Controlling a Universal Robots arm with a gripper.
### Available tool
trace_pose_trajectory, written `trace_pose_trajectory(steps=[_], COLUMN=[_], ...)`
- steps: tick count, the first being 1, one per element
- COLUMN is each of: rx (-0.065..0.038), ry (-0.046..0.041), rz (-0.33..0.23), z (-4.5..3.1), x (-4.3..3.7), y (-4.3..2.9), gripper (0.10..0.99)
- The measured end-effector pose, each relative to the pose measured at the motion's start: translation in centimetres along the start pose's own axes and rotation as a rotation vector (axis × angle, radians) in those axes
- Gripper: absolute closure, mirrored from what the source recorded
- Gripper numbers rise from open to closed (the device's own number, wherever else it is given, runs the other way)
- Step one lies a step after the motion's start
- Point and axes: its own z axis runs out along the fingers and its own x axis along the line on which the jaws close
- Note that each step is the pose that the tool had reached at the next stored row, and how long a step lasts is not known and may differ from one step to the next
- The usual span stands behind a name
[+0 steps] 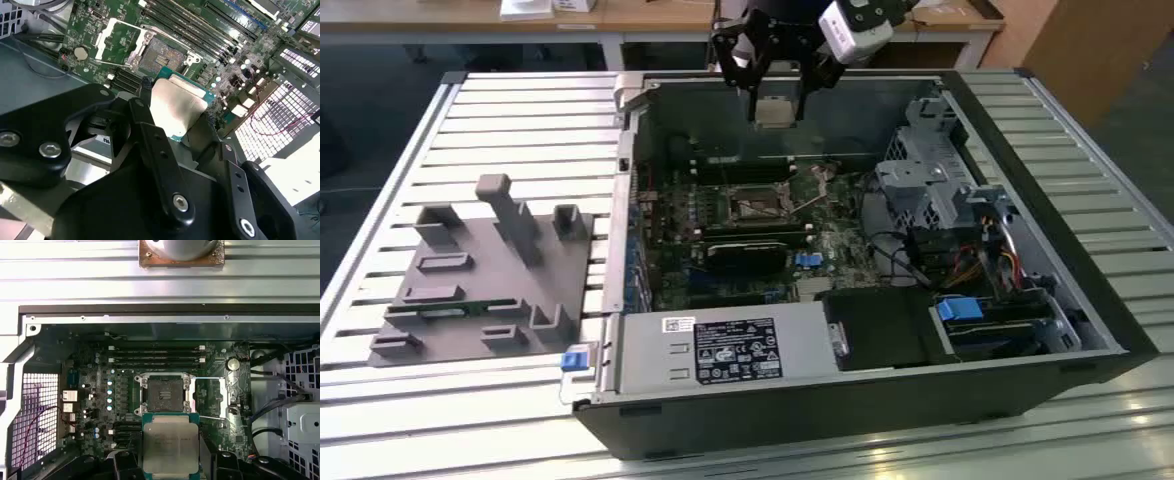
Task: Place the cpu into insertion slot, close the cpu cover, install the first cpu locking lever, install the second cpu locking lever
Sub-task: 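Place the cpu into insertion slot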
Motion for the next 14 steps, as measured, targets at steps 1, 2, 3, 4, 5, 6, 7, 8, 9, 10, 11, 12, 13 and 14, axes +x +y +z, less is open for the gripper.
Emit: trace_pose_trajectory(steps=[1,2,3,4,5,6,7,8,9,10,11,12,13,14], rx=[0.000,0.000,0.000,0.000,0.000,0.000,0.000,0.001,0.001,0.001,0.000,0.000,0.000,-0.001], ry=[0.0000,0.0000,0.0000,0.0000,0.0000,-0.0002,-0.0008,-0.0018,-0.0033,-0.0049,-0.0065,-0.0080,-0.0098,-0.0114], rz=[0.000,0.000,0.000,0.000,0.000,0.003,0.009,0.021,0.037,0.055,0.073,0.090,0.110,0.128], z=[0.00,0.00,0.00,0.00,0.00,0.00,0.00,0.00,0.01,0.01,0.02,0.03,0.04,0.05], x=[0.00,0.00,0.00,0.00,0.00,0.00,0.00,0.00,0.00,0.00,0.00,0.00,0.00,0.00], y=[0.00,0.00,0.00,0.00,0.00,0.00,0.00,0.00,0.00,0.00,0.00,0.00,0.00,0.00], gripper=[0.549,0.549,0.549,0.549,0.549,0.549,0.549,0.549,0.549,0.549,0.549,0.549,0.549,0.549])
